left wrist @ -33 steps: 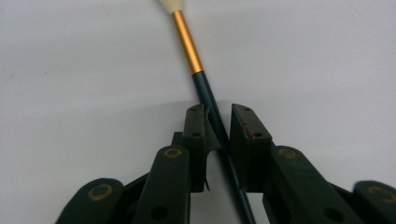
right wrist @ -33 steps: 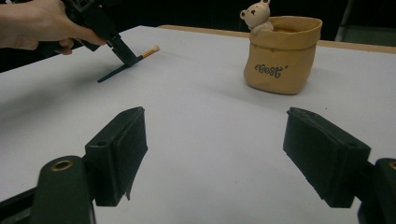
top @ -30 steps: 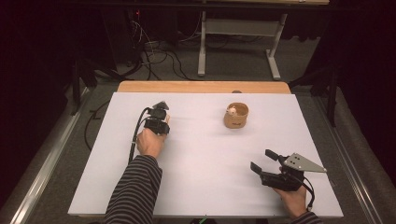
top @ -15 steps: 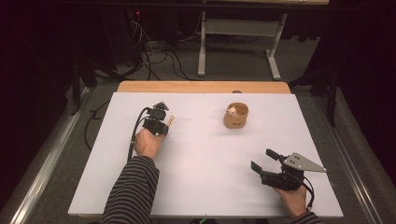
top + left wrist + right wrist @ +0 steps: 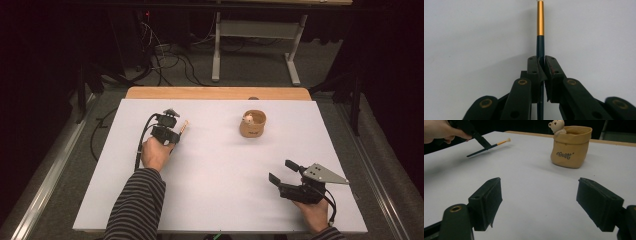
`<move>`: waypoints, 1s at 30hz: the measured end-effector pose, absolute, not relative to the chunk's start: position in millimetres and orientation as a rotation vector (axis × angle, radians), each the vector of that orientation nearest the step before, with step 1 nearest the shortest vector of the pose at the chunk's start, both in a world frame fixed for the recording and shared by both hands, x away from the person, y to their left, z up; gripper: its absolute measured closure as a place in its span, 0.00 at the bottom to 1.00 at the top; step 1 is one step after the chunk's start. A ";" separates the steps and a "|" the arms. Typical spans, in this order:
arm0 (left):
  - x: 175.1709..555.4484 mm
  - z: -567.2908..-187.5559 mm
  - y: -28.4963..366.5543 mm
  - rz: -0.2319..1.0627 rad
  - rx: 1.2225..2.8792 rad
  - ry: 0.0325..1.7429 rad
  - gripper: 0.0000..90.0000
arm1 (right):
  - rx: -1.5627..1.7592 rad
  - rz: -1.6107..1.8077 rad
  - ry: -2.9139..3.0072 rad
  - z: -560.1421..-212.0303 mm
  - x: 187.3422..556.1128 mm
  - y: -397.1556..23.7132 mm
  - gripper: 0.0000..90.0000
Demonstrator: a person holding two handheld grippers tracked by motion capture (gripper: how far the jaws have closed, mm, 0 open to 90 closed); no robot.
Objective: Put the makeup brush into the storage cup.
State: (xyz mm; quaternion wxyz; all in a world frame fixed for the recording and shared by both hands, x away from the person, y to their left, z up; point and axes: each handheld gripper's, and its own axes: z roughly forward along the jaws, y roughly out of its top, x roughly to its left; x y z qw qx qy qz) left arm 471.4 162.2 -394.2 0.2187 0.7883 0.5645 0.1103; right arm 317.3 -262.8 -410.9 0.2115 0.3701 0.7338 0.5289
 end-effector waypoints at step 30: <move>440.7 -362.2 160.2 0.306 2.177 1.276 0.93 | 1.047 1.476 2.030 -411.4 318.4 -263.8 0.24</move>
